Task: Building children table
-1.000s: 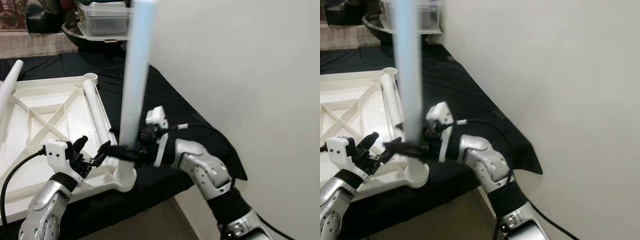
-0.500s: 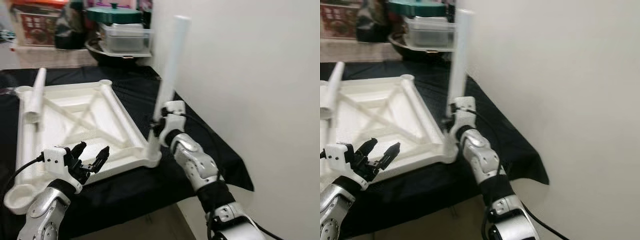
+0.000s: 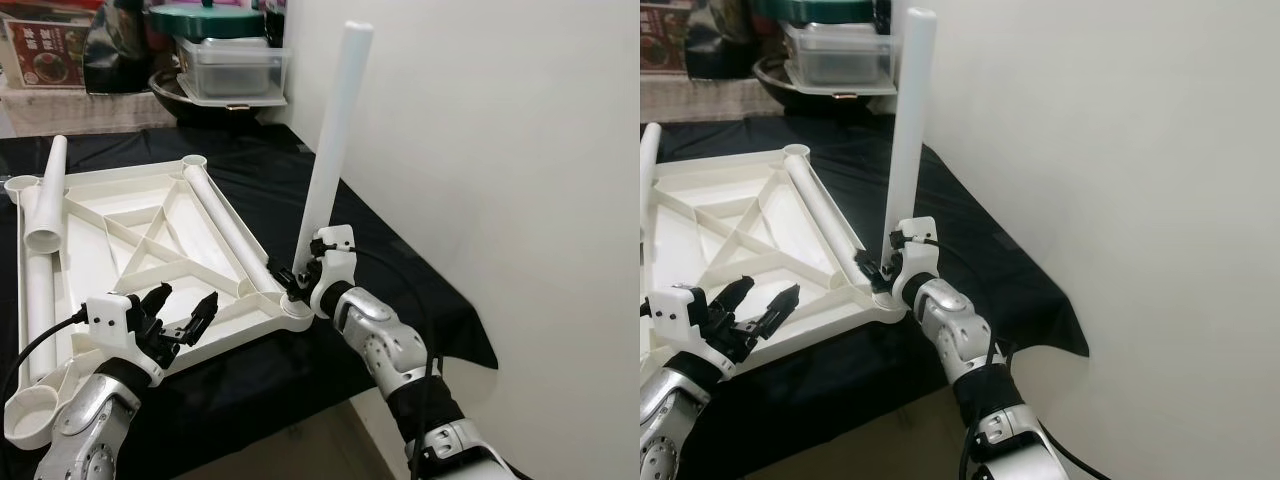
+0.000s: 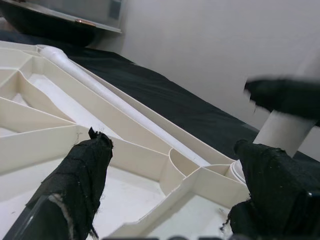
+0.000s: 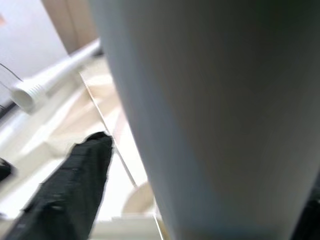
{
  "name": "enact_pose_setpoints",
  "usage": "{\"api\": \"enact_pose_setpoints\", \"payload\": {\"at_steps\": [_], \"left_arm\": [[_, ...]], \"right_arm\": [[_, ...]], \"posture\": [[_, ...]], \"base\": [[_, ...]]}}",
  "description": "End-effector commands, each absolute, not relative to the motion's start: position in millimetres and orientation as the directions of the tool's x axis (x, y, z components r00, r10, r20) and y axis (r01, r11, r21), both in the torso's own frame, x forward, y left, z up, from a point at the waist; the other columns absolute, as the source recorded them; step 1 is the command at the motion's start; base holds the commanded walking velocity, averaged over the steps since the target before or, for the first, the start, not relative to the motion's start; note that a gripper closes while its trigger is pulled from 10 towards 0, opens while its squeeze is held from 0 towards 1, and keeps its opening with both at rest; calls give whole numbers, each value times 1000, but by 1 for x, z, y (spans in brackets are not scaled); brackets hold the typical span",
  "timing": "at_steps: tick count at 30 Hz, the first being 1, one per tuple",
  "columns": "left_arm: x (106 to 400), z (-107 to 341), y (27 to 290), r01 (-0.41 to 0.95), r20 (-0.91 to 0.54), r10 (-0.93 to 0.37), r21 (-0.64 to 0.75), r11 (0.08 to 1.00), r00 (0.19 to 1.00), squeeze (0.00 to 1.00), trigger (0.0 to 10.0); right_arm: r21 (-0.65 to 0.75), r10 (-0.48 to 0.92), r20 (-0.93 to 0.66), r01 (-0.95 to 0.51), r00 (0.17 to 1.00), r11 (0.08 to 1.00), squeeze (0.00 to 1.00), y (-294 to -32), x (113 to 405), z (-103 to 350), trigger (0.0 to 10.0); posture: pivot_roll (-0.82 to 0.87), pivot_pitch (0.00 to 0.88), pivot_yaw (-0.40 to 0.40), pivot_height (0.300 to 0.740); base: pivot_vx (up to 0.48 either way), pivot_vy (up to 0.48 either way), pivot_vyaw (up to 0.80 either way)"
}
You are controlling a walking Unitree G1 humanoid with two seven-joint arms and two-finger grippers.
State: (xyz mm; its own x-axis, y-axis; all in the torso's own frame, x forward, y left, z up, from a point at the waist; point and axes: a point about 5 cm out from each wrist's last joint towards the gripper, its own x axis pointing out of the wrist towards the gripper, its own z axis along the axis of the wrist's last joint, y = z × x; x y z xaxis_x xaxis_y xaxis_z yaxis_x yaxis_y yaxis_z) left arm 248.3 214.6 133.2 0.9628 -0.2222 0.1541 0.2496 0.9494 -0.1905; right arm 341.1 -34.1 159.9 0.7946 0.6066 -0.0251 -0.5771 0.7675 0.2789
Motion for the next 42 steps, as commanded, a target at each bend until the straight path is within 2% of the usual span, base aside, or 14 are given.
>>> {"api": "enact_pose_setpoints", "payload": {"at_steps": [1,9,11,17,19,21,25,26,31,33,40,42], "left_arm": [[249,133,213,258,156,-229,-202,945,961,0,10000],[247,133,215,255,154,-227,-199,946,962,0,10000],[244,133,214,223,132,-203,-155,963,970,0,10000],[239,133,214,171,112,-160,-93,981,981,0,10000],[238,133,215,148,104,-141,-63,987,984,0,10000],[234,134,218,76,92,-78,28,997,993,0,10000],[226,138,217,-15,104,7,80,997,995,0,10000],[216,144,208,-43,120,31,105,993,992,0,10000],[205,150,202,-78,139,62,112,991,988,0,10000],[188,155,199,-167,129,152,115,979,980,0,10000],[172,149,201,-277,94,267,104,955,959,0,10000],[160,147,200,-318,69,311,133,939,948,0,10000]], "right_arm": [[256,620,12,-602,784,756,1000,-36,342,168,10000],[219,614,23,-603,789,767,1000,-52,335,171,10000],[182,601,10,-593,799,785,1000,-73,323,166,10000],[147,602,-19,-593,798,791,1000,-95,305,158,10000],[137,614,-19,-607,789,783,1000,-100,298,157,10000],[121,643,-13,-637,766,762,1000,-106,285,158,10000],[89,642,-26,-638,766,765,1000,-110,278,158,10000],[62,603,-46,-600,796,797,0,-114,277,158,10000],[22,548,-53,-548,835,836,0,-119,278,157,10000],[-84,492,-100,-500,865,862,0,-122,277,149,10000],[-72,517,-114,-526,848,848,0,-122,270,145,10000],[-185,489,-118,-503,864,844,0,-124,268,146,10000]], "posture": [[157,0,-146,740],[138,0,-139,740],[108,0,-118,740],[96,0,-104,740],[92,0,-100,740],[80,0,-82,740],[76,0,-75,740],[86,0,-73,740],[104,0,-74,740],[120,0,-79,740],[126,0,-82,740],[135,0,-90,740]], "base": [[0,0,0],[0,0,0],[0,0,0],[0,0,0],[0,0,0],[0,0,0],[0,0,0],[0,0,0],[0,0,0],[0,0,0],[0,0,0],[0,0,347]]}}
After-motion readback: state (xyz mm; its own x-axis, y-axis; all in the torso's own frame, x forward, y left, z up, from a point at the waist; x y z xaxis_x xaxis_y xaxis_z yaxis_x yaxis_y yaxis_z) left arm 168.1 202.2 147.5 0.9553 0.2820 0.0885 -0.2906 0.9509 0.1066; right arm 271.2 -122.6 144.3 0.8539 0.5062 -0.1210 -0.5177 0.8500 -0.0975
